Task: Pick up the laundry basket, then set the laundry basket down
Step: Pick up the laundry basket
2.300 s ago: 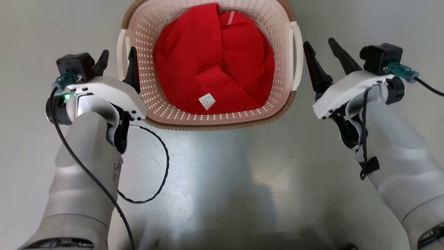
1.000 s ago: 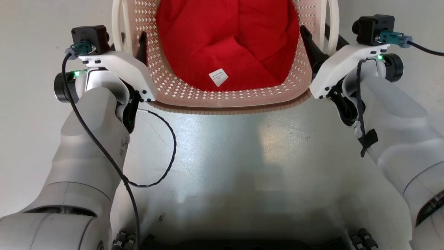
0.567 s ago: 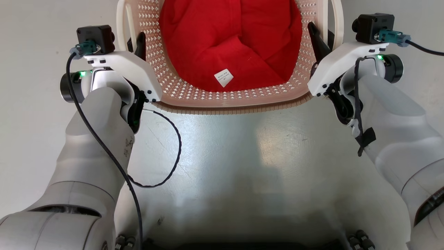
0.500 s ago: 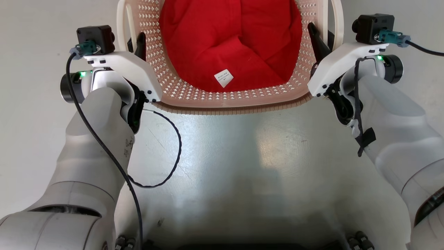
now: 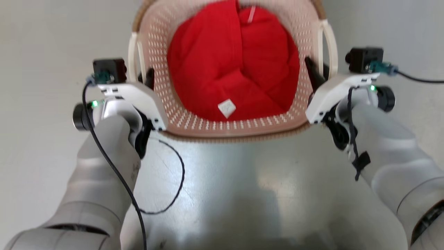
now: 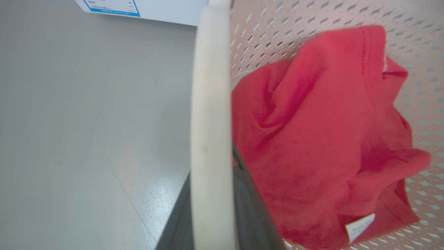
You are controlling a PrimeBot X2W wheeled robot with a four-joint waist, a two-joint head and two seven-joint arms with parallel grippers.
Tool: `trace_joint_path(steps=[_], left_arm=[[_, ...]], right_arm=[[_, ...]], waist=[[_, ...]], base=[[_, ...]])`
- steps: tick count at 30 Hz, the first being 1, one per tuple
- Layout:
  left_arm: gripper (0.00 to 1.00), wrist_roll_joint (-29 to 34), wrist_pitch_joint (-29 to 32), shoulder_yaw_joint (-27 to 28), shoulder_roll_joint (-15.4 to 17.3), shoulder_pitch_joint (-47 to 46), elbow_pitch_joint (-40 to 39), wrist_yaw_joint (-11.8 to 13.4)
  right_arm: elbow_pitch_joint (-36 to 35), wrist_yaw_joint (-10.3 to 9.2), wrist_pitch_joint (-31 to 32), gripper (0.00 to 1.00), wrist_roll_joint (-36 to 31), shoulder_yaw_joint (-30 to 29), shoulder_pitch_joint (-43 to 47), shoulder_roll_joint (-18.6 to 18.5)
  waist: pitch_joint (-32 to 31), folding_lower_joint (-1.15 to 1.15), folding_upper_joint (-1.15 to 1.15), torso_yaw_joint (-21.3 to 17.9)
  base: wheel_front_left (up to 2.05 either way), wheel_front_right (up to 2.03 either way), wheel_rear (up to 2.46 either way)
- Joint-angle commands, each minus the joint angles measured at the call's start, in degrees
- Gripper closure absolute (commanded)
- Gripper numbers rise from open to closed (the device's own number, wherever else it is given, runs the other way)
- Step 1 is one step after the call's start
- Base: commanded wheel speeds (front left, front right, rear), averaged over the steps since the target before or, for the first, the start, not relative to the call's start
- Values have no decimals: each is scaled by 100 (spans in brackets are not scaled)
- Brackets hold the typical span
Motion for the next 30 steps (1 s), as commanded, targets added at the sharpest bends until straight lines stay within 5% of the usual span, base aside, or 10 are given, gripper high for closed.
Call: trace_joint_path(steps=[1,30], left_arm=[[100,-41,29,33,282,282,-50,-35],[100,-601,858,-358,222,1950,-45,-108]], right_arm=[[-30,99,-9,100,32,114,409,24],[208,99,747,100,864,471,2022,210]], waist=[[-266,0,0,-6],[-3002,0,0,-269]], base=[[0,0,0],[0,0,0]])
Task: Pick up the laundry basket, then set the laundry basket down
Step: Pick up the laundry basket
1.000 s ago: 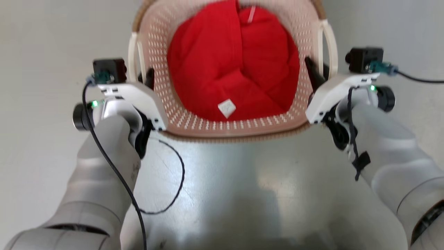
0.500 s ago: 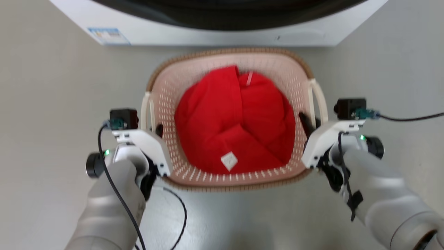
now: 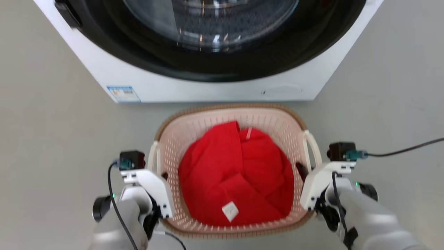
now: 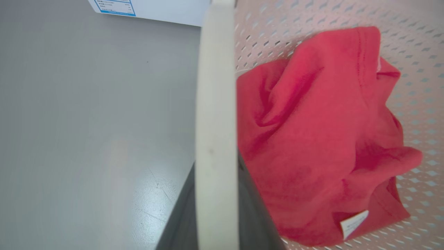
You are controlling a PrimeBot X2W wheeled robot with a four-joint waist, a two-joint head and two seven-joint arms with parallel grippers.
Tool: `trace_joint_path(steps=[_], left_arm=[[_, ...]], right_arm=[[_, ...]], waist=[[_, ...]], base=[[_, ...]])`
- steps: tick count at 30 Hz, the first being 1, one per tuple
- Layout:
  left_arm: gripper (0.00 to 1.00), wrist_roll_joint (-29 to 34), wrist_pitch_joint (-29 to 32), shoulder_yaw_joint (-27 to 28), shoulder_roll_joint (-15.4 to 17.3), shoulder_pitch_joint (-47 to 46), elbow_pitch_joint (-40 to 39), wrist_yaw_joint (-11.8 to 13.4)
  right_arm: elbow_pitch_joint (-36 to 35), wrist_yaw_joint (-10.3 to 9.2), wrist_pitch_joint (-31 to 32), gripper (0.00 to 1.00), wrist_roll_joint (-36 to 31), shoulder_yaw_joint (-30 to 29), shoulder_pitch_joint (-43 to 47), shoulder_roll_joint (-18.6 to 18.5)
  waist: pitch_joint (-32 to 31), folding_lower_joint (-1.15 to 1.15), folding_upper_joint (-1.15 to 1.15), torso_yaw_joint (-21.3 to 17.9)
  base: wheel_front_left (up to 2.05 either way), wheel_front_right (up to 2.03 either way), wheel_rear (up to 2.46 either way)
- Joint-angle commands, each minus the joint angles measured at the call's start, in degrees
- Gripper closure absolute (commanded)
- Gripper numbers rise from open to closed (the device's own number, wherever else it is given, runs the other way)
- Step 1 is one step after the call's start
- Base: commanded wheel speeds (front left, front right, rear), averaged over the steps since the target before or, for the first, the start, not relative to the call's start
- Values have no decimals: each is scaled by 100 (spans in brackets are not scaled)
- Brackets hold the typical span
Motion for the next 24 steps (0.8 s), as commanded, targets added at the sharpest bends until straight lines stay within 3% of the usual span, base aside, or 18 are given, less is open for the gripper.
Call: trace_joint_path(steps=[1,24], left_arm=[[100,-31,-37,94,277,75,-73,-33],[100,-864,696,-694,276,1063,-79,53]], right_arm=[[-5,95,29,100,83,41,201,-17],[197,95,698,100,446,103,1042,97]], waist=[[-255,0,0,-42],[-1599,0,0,-57]], base=[[0,0,0],[0,0,0]])
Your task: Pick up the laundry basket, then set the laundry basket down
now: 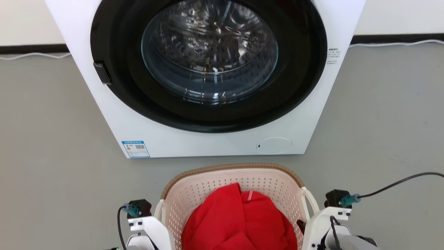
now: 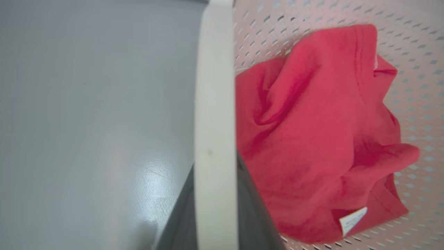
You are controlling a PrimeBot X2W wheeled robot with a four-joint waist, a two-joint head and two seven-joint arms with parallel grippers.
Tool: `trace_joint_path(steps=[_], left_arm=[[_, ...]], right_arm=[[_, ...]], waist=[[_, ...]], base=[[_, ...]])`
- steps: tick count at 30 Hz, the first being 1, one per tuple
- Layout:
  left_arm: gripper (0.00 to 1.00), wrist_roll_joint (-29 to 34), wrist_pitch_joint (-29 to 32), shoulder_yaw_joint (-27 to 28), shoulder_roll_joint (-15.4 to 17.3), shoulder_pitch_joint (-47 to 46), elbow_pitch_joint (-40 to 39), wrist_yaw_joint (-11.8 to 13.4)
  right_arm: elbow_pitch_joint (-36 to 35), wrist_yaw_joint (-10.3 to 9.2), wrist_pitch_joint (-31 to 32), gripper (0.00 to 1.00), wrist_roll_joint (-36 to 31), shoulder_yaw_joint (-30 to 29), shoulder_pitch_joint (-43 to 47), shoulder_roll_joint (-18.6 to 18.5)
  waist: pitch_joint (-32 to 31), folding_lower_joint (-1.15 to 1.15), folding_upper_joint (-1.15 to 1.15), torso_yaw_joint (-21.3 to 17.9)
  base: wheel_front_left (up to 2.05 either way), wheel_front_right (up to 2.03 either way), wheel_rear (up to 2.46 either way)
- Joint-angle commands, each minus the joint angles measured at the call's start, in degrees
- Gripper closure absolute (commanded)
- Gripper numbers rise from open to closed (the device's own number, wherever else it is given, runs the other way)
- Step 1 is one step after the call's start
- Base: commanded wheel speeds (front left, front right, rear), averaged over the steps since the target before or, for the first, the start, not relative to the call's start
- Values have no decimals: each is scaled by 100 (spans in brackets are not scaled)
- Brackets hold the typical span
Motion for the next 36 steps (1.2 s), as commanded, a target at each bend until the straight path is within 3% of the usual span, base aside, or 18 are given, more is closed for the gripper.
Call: trace_joint_path(steps=[1,17,36], left_arm=[[100,-62,8,74,256,20,-77,61],[100,-489,450,-254,256,286,-175,260],[100,-700,434,-534,255,294,-272,404]], right_arm=[[-8,92,9,100,108,20,56,-51],[106,92,226,100,196,47,289,39],[179,92,318,100,188,89,305,54]], waist=[[-87,0,0,-11],[-370,0,0,-77],[-422,0,0,-30]], base=[[0,0,0],[0,0,0],[0,0,0]])
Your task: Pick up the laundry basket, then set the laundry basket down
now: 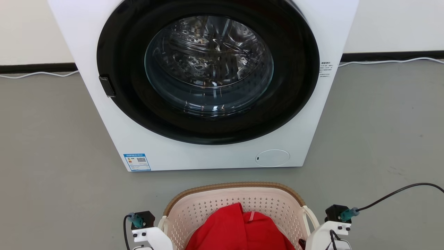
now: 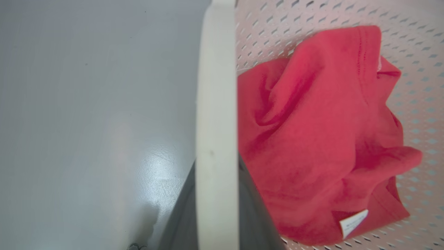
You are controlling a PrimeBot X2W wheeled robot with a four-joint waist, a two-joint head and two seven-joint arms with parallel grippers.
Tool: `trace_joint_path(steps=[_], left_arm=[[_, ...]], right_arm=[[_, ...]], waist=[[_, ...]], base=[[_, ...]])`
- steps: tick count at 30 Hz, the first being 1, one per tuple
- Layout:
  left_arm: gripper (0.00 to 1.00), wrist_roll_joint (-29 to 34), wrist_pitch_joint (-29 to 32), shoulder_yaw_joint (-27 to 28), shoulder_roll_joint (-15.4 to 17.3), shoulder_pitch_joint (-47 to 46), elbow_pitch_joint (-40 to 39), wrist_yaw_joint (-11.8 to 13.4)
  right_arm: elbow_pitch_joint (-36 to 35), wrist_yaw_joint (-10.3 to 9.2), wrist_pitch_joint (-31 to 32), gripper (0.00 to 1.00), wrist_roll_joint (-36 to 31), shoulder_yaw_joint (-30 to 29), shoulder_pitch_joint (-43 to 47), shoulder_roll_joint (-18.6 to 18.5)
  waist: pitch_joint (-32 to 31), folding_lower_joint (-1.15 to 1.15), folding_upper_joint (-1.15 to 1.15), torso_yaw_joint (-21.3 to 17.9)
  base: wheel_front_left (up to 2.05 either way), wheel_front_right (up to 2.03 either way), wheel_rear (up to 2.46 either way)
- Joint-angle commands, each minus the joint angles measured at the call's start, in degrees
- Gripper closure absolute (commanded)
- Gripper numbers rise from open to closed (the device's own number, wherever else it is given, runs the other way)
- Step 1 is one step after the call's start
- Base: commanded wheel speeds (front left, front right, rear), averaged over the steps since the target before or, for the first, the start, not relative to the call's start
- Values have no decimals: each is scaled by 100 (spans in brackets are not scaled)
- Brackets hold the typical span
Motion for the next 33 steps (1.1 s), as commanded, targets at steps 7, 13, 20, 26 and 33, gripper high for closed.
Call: trace_joint_path(steps=[7,13,20,26,33], left_arm=[[100,-71,-177,84,232,-42,-77,40],[100,-85,-235,51,237,-68,-59,24],[100,-114,-257,25,243,-101,-35,21],[100,-135,-267,3,243,-135,-22,19],[100,-154,-321,-27,246,-199,-10,20]], right_arm=[[-13,92,0,100,29,28,-39,-30],[-21,92,-2,100,35,31,-47,-23],[-26,92,-24,100,41,33,-49,-22],[-41,92,-50,100,48,30,-54,-29],[-69,92,-101,100,51,22,-113,-54]], waist=[[21,0,0,-7],[33,0,0,-27],[46,0,0,-39],[60,0,0,-50],[155,0,0,-70]], base=[[0,0,0],[0,0,0],[0,0,0],[0,0,0],[0,0,0]])
